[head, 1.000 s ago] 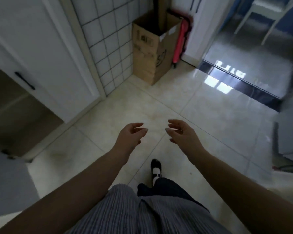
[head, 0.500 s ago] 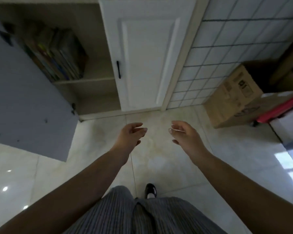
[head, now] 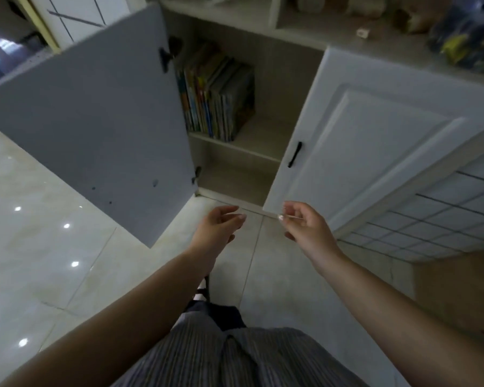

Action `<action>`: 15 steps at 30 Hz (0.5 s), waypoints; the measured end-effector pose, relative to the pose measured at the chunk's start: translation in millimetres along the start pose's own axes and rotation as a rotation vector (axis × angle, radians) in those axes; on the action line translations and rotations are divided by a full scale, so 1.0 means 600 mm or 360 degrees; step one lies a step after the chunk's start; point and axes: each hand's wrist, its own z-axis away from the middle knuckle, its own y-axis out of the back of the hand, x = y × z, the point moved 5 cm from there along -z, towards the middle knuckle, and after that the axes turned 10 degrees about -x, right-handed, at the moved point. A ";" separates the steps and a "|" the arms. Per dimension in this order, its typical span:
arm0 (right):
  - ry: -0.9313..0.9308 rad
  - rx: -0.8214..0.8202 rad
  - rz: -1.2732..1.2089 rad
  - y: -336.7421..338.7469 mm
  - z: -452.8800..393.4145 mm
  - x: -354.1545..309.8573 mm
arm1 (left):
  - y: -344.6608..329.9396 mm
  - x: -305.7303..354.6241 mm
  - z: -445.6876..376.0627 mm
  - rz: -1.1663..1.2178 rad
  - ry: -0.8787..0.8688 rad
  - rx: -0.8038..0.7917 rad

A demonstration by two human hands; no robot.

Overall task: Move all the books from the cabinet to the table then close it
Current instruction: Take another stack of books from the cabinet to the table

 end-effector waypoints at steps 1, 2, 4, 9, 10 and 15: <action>0.0011 -0.0001 0.0022 -0.005 -0.024 -0.010 | 0.011 0.013 -0.018 0.0002 -0.0016 0.0007; 0.0010 -0.0003 0.0037 -0.014 -0.058 -0.025 | 0.031 0.030 -0.046 0.0003 -0.0027 0.0019; 0.0003 -0.0010 0.0036 -0.025 -0.099 -0.046 | 0.056 0.059 -0.082 -0.0008 -0.0045 0.0038; -0.0081 -0.0002 0.0012 -0.062 -0.223 -0.096 | 0.129 0.132 -0.193 -0.0055 0.0001 -0.0008; -0.0076 -0.0010 0.0010 -0.068 -0.242 -0.105 | 0.137 0.144 -0.209 -0.0043 0.0001 -0.0006; -0.0138 -0.0065 0.0046 -0.086 -0.367 -0.136 | 0.169 0.187 -0.316 -0.0049 0.0048 0.0040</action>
